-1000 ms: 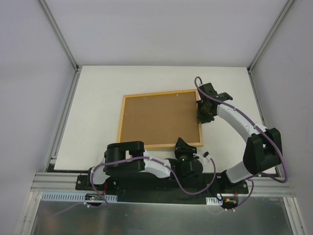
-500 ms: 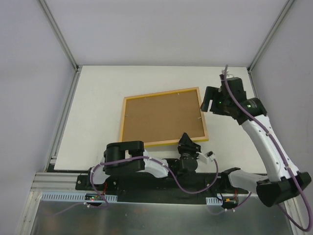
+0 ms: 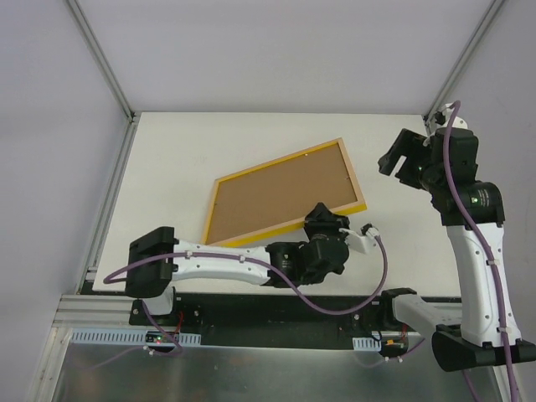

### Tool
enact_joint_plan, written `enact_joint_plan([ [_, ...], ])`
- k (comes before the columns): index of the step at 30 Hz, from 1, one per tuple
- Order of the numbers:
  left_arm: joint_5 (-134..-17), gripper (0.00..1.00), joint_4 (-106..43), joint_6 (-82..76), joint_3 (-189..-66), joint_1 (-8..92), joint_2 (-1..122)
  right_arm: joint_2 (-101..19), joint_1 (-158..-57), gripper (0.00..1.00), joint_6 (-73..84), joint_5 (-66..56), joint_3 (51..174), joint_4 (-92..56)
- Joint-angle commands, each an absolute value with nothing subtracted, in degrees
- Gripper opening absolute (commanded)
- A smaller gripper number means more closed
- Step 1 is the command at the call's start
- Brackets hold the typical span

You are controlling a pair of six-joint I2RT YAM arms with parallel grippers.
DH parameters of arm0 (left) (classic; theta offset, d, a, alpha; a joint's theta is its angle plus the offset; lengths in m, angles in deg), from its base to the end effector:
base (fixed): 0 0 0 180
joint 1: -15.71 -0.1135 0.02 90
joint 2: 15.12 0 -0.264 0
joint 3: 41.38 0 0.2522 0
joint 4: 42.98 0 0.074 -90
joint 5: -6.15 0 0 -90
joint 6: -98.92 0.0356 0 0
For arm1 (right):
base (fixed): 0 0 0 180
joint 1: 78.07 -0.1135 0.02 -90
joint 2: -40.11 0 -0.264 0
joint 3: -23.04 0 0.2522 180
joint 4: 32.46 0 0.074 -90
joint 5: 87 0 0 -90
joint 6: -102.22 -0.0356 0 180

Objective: Put the photo into the frame

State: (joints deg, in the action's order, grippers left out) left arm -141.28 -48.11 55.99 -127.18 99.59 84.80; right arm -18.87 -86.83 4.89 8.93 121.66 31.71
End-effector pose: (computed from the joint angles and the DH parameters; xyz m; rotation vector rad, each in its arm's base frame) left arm 0.0727 -0.3966 0.2975 1.0815 1.2709 0.3780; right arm 0.1762 0.0234 0.4552 0.0416 1.9969 0.0772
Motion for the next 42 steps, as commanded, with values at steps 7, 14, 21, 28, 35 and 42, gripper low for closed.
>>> enact_joint_plan([
  [7, -134.0, 0.00, -18.6, 40.3, -140.1, 94.6, 74.7, -21.8, -79.9, 0.84, 3.3, 3.6, 121.7, 30.5],
  [14, -129.5, 0.00, -7.9, 34.8, -149.6, 89.9, 73.7, -24.6, -73.9, 0.83, 1.5, -3.9, 120.0, 29.1],
  [21, -121.3, 0.00, 1.9, 26.9, -161.3, 83.0, 75.6, -25.8, -72.8, 0.82, 0.8, -6.9, 115.0, 26.0],
  [28, -117.9, 0.00, 4.8, 22.5, -170.6, 77.3, 77.5, -25.9, -72.9, 0.80, 0.7, -9.1, 108.7, 22.8],
  [35, -113.5, 0.00, 5.1, 20.0, -177.6, 74.0, 77.2, -26.0, -72.9, 0.80, 1.1, -12.6, 101.1, 16.7],
  [42, -110.0, 0.00, 6.0, 13.9, -183.6, 70.4, 77.3, -27.4, -74.0, 0.80, 1.3, -14.3, 98.7, 13.9],
])
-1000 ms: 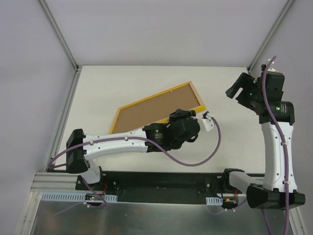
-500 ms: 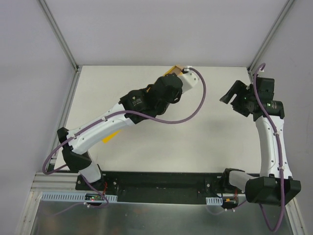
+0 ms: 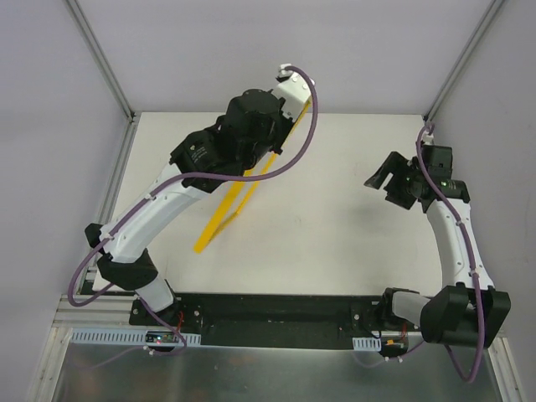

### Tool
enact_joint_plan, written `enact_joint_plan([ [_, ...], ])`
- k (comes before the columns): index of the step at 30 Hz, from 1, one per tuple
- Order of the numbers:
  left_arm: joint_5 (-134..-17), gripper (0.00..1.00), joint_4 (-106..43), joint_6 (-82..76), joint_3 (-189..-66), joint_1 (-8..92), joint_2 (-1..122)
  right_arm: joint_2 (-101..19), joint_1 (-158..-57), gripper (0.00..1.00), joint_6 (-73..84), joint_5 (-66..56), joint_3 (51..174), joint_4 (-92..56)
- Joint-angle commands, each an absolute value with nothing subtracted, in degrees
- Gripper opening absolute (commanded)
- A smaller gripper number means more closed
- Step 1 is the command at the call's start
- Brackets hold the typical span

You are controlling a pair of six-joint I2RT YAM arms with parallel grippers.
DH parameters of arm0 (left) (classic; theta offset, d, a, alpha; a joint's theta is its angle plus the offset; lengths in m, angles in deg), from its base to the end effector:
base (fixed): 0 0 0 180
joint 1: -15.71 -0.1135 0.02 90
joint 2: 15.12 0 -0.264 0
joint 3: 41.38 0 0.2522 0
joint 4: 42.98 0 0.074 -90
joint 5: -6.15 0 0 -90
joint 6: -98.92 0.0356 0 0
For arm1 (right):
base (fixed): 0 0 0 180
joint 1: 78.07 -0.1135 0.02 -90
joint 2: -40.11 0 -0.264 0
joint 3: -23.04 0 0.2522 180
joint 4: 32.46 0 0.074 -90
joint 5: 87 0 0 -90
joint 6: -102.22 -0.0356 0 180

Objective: Put the photo into the frame

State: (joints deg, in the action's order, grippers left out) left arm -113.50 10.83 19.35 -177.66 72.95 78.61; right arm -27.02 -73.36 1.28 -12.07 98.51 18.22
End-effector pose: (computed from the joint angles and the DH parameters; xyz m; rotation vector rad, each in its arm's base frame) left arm 0.1912 -0.2645 0.5270 0.6413 1.6212 -0.1415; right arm 0.2470 -0.0111 0.3203 0.1801 2.2980 0.3592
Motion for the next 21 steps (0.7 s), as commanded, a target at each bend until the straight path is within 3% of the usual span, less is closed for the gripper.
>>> enact_joint_plan([
  [1, -108.4, 0.00, 6.5, 11.8, -183.8, 69.0, 77.2, -27.5, -74.3, 0.80, 1.3, -14.4, 98.7, 13.7],
  [21, -47.8, 0.00, -4.2, -16.8, -165.8, 24.8, 80.7, -31.9, -76.7, 0.80, 1.1, -16.5, 95.3, 8.3],
])
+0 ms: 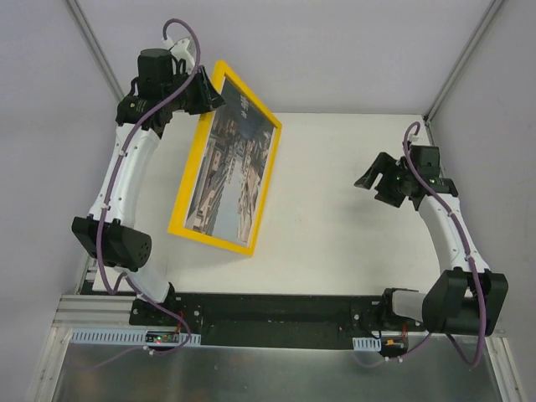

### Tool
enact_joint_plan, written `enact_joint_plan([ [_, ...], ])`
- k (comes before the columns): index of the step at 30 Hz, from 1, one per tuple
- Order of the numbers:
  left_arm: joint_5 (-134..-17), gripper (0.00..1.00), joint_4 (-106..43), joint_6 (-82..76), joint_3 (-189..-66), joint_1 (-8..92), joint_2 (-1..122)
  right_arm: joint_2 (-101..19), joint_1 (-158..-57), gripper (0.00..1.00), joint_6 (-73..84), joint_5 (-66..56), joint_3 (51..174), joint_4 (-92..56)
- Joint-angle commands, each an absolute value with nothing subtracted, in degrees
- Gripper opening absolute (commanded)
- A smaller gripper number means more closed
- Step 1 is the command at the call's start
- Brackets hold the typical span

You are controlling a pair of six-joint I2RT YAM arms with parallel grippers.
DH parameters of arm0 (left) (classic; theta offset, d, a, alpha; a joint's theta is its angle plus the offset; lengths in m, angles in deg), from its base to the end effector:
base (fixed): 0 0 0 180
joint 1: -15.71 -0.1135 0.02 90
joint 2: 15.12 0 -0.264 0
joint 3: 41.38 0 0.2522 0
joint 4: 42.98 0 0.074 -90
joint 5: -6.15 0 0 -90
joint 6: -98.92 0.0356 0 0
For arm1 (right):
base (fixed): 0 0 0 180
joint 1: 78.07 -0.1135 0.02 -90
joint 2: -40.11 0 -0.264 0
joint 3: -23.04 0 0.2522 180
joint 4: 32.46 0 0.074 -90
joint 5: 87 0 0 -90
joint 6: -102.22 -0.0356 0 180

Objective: Put the photo into the frame

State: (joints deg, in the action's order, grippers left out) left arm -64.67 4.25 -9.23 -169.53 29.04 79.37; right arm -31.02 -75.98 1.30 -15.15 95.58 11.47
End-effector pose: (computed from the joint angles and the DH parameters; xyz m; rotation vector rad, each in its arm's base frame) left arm 0.3429 -0.0933 0.4912 0.1665 1.8412 -0.6894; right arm 0.2664 0.0014 0.2966 0.1001 2.3060 0.4446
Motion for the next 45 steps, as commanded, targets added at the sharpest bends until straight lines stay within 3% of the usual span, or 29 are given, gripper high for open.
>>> enact_joint_plan([
  [1, -46.2, 0.00, -5.7, -17.7, -163.5, 23.7, 81.1, -32.2, -76.8, 0.80, 1.1, -16.7, 95.1, 7.8],
  [13, -40.0, 0.00, -30.5, -25.3, -139.1, 19.8, 91.2, -36.6, -80.8, 0.80, 0.1, -17.3, 90.9, 1.3],
  [22, -36.3, 0.00, -53.7, -39.4, -137.7, 19.9, 109.2, -45.8, -81.1, 0.80, 1.2, -18.1, 91.4, -3.4],
  [24, -36.0, 0.12, -53.9, -39.7, -139.5, 20.0, 112.1, -47.8, -81.1, 0.80, 1.5, -18.4, 92.0, -4.2],
  [25, -36.0, 0.23, -53.9, -39.5, -140.1, 19.9, 113.3, -48.6, -81.1, 0.80, 1.7, -18.5, 92.2, -4.7],
  [27, -37.0, 0.43, -50.6, -37.8, -142.1, 19.9, 114.5, -49.8, -81.2, 0.81, 1.4, -18.7, 92.9, -5.6],
  [29, -38.5, 0.54, -45.9, -34.4, -144.2, 20.0, 114.7, -51.0, -81.4, 0.81, 1.1, -18.5, 93.5, -6.0],
  [34, -47.7, 0.70, -31.6, -26.5, -146.3, 19.5, 111.0, -51.9, -84.0, 0.81, 0.7, -15.2, 94.6, -4.8],
  [40, -69.4, 0.70, -14.9, -20.8, -143.8, 19.4, 100.1, -49.3, -88.8, 0.77, 0.4, -8.8, 92.4, -2.8],
  [45, -85.1, 0.60, -4.8, -19.7, -139.8, 19.5, 92.9, -47.6, -93.1, 0.60, 0.2, -4.5, 90.1, -1.7],
])
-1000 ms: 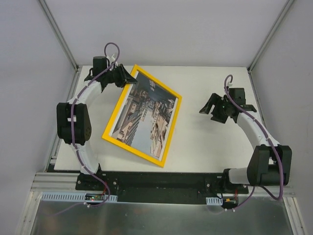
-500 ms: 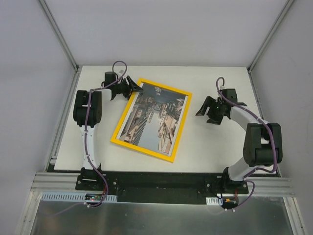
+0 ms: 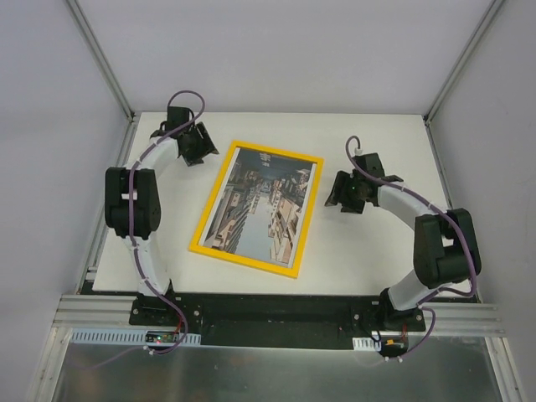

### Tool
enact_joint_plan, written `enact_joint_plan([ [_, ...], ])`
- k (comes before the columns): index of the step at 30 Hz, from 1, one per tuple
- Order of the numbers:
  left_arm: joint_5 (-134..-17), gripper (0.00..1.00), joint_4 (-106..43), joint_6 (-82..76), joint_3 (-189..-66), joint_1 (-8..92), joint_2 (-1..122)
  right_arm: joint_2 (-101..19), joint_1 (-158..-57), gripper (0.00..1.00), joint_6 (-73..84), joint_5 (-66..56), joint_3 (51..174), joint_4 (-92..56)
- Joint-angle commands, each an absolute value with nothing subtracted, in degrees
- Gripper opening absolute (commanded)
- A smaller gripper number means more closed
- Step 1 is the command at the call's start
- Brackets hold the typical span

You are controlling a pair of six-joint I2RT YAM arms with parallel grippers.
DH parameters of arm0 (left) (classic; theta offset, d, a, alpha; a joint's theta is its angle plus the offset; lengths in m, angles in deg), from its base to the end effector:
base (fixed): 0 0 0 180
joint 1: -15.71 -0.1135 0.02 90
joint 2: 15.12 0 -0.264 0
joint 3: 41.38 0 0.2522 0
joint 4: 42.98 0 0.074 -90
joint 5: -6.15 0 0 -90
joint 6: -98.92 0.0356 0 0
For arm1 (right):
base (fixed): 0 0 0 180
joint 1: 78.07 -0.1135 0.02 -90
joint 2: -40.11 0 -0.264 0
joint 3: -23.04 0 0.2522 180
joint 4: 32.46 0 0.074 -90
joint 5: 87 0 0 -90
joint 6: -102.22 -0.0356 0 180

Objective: Put the photo into the frame

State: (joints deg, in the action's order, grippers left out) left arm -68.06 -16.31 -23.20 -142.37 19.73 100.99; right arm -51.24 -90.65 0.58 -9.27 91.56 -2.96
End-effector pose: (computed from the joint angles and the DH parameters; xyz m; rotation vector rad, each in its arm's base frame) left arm 0.4586 -0.0419 0.2126 -0.4285 2.3120 -0.6351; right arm 0.3157 0.0782 0.1935 -0.1125 2.5063 0.4429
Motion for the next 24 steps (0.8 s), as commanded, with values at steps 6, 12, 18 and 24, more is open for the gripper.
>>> enact_joint_plan([
  [6, -90.7, 0.21, 0.7, -22.4, -129.8, 19.5, 88.2, -47.4, -99.2, 0.30, -1.7, 1.4, 87.7, -1.7],
  [12, -89.1, 0.00, -2.8, -28.2, -116.2, 19.5, 83.1, -53.1, -102.5, 0.08, -3.2, 5.5, 90.2, -3.5],
  [18, -88.3, 0.00, -4.1, -29.0, -109.4, 19.6, 78.9, -56.6, -102.8, 0.02, -4.0, 6.9, 92.5, -3.8],
  [24, -88.1, 0.00, -4.4, -30.5, -105.0, 22.7, 75.5, -61.3, -102.7, 0.01, -3.9, 7.3, 97.9, -1.7],
])
